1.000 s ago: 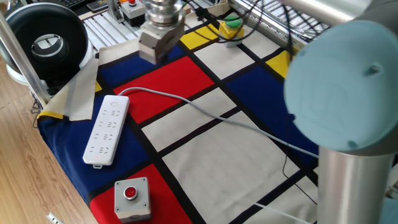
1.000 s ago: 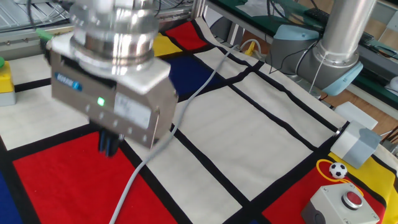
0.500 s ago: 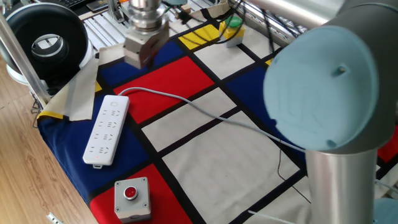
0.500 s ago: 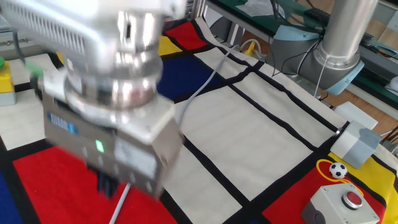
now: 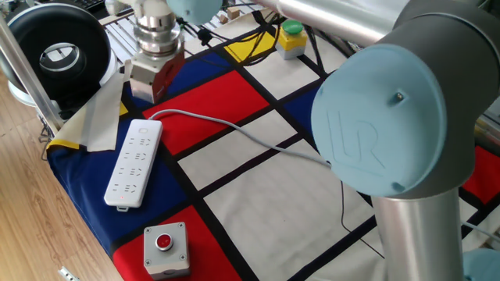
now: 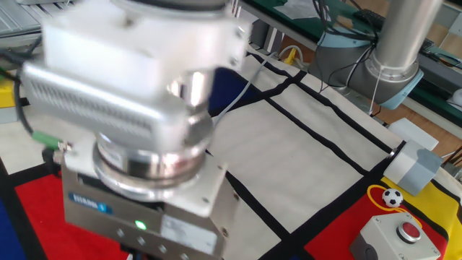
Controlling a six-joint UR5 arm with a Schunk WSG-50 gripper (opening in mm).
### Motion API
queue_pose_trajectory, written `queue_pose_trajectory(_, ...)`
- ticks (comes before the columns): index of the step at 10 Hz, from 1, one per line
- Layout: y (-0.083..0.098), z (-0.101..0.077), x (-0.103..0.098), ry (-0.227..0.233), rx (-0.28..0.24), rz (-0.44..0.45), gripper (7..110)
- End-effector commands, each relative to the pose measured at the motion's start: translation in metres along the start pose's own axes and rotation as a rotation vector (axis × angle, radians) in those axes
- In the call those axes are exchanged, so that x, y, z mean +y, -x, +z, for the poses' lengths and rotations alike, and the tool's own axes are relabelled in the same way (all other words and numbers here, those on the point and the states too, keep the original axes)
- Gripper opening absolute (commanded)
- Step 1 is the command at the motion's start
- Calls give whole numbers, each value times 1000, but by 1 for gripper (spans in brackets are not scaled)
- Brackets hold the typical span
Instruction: Turn off the power strip by pressing the button
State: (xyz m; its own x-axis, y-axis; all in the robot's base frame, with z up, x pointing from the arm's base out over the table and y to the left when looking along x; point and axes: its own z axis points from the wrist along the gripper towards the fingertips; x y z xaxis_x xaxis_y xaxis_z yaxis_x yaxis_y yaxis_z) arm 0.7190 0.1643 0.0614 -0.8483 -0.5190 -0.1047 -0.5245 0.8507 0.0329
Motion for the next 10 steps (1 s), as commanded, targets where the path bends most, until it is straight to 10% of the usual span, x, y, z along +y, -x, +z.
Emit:
queue_pose_trajectory(1, 14, 10, 21, 53, -41, -151, 44)
queue_pose_trajectory(3, 9, 12, 15, 25, -20, -161, 44)
queue_pose_trajectory(4, 9, 20, 16, 29, -22, -181, 88)
queue_pose_trajectory(10, 13, 26, 28, 36, -40, -227, 88)
